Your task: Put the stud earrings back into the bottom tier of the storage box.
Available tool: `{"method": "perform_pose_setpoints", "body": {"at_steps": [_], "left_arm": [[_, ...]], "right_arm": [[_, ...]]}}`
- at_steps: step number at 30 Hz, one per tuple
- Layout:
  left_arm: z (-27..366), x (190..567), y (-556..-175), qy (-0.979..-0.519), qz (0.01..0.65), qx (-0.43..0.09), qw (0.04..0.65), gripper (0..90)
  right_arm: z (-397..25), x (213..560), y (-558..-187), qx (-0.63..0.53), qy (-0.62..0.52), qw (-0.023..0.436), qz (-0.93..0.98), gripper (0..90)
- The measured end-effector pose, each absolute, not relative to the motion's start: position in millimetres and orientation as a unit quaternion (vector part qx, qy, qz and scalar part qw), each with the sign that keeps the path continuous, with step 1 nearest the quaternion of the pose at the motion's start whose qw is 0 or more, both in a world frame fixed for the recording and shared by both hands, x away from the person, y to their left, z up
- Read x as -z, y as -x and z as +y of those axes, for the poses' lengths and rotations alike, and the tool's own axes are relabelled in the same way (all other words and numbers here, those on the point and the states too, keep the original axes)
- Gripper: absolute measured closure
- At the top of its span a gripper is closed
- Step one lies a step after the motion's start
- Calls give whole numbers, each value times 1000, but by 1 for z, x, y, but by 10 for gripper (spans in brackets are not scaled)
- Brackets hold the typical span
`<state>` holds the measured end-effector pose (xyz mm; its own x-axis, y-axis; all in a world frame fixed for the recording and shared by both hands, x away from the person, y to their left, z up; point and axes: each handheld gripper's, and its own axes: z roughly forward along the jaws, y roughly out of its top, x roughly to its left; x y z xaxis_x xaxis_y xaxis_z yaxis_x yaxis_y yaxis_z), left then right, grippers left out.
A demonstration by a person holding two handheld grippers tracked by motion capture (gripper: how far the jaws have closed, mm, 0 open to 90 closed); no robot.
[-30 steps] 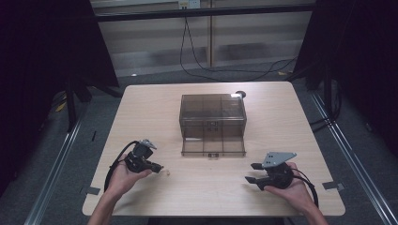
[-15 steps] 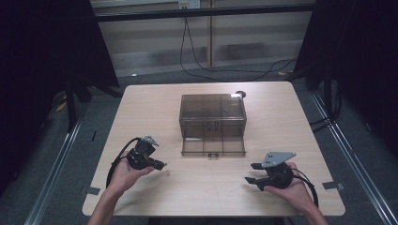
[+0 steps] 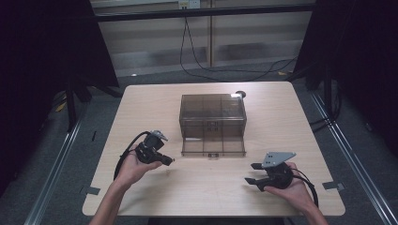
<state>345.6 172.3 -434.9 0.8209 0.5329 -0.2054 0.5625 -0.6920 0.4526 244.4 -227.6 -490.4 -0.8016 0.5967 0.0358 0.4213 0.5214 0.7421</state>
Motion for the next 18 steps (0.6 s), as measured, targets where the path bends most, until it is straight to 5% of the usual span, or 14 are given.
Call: {"method": "perform_pose_setpoints", "body": {"at_steps": [18], "left_arm": [[139,420,-358,-928,267,24,257,873]], "right_arm": [[-227,491,-244,-390,-291,109,867,413]]}}
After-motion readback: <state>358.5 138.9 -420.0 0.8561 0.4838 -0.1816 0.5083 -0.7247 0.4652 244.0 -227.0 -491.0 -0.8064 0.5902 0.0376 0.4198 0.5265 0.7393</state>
